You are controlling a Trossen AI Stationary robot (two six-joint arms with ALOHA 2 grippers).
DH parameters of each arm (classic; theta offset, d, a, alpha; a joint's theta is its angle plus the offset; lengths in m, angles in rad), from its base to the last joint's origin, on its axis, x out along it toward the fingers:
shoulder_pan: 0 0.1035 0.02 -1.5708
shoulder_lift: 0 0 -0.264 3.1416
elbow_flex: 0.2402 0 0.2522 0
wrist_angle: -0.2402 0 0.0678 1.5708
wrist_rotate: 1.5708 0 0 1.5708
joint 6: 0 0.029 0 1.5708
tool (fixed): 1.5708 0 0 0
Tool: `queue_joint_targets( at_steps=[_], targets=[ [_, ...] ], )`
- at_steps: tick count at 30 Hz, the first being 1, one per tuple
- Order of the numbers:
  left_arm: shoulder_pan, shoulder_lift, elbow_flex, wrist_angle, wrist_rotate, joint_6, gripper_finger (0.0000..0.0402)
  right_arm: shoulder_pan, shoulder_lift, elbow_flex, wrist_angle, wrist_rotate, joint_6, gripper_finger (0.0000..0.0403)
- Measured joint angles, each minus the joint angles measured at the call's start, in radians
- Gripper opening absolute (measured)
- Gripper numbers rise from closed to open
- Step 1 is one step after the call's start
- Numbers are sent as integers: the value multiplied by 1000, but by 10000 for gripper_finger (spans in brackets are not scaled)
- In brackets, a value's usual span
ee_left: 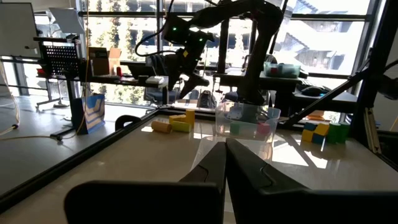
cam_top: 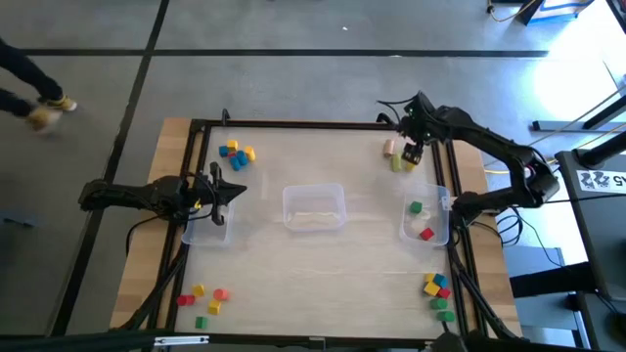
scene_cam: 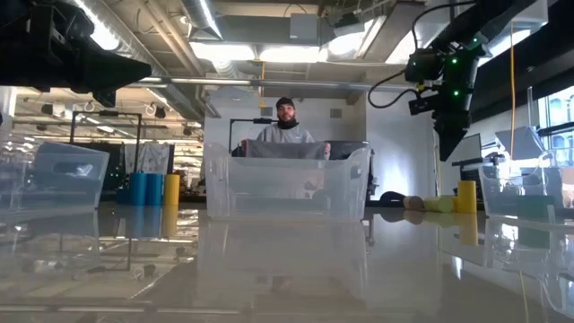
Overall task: Sort blocks by size
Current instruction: Put the yellow cube block into the right transparent bin
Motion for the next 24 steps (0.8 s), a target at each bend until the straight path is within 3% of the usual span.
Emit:
queue_joint_targets(
  at_steps=[12, 24],
  targets=[
    [0, 0, 0, 0, 0, 0, 5, -102, 81, 0, 42, -25, -46, 273],
    [0, 0, 0, -1, 0, 0, 5, -110, 136, 0, 64, -36, -48, 273]
  ],
)
